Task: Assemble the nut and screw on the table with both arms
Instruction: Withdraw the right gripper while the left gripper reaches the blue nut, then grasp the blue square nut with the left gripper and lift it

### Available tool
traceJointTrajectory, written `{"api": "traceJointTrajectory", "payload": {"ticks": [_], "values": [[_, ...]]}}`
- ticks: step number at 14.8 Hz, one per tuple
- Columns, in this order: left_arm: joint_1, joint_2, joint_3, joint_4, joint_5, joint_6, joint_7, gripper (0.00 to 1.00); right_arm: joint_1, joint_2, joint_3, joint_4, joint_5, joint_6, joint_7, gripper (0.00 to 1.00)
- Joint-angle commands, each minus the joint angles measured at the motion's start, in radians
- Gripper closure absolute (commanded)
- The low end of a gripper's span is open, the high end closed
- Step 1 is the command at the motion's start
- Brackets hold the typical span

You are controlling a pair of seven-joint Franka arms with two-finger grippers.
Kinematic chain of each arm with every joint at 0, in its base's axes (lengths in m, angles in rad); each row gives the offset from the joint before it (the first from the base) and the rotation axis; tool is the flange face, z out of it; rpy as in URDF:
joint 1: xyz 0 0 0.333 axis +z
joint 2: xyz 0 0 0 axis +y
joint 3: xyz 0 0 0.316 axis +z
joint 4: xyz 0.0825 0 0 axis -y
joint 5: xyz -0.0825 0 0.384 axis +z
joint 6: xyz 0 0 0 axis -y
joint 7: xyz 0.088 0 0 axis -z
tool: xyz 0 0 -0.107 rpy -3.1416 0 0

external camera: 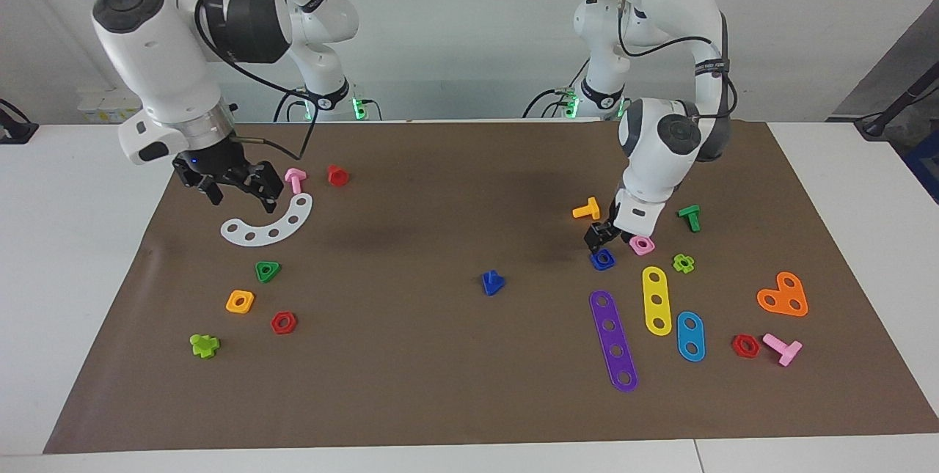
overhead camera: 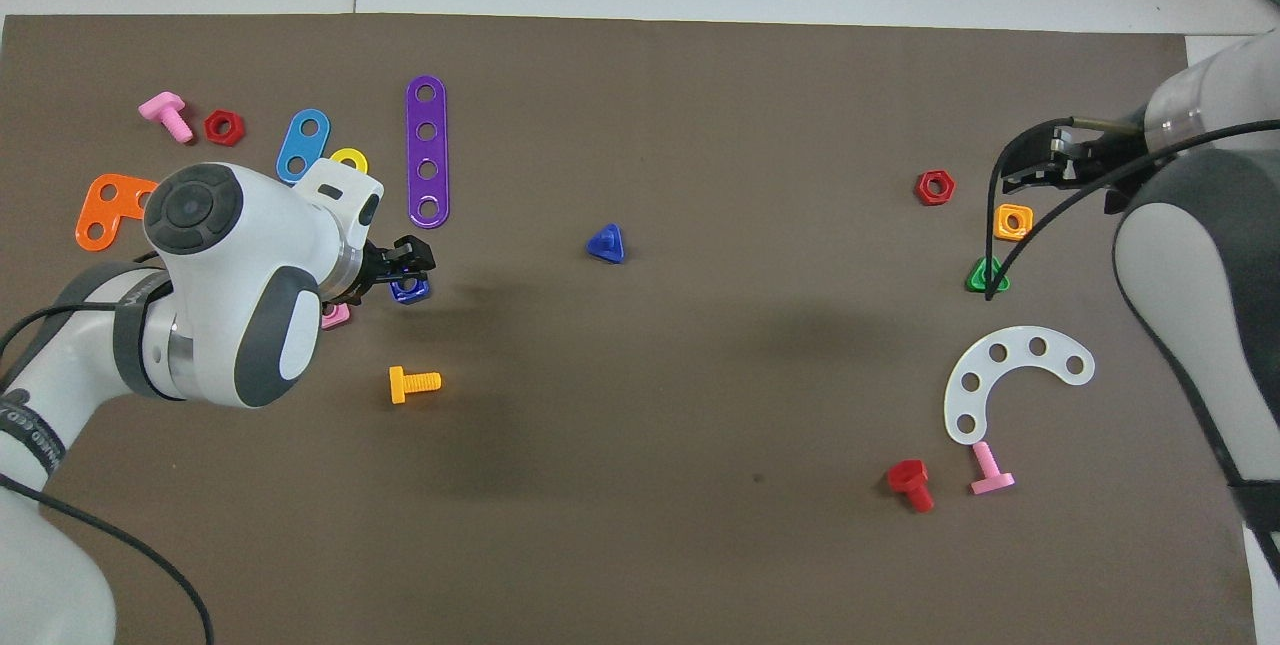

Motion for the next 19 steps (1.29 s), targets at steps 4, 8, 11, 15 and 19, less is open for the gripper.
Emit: {"api": "traceJointTrajectory", "payload": {"ticks": [4,8,11,15,19], "values": [[-0.013,0.066,0.017,-0.01,0.048,0.118,-0.015,0.19,-0.058,-0.074,0.014,0.057,0.017,-0.18,-0.101,0.0],[-0.016,0.067,0.017,-0.01,0.05,0.115,-0.01,0.26,-0.049,-0.076,0.02,0.059,0.002,-0.188,-0.108,0.0],[-0.016,0.066,0.017,-0.01,0.05,0.103,-0.01,0.33,-0.051,-0.074,0.023,0.088,-0.003,-0.226,-0.129,0.0],[-0.019,0.064,0.019,0.01,0.091,0.026,-0.01,0.39,-0.051,-0.068,0.025,0.136,0.01,-0.286,-0.141,0.0],[-0.019,0.066,0.019,0.031,0.093,-0.014,-0.01,0.48,-0.048,-0.077,0.025,0.108,0.016,-0.26,-0.135,0.0]]}}
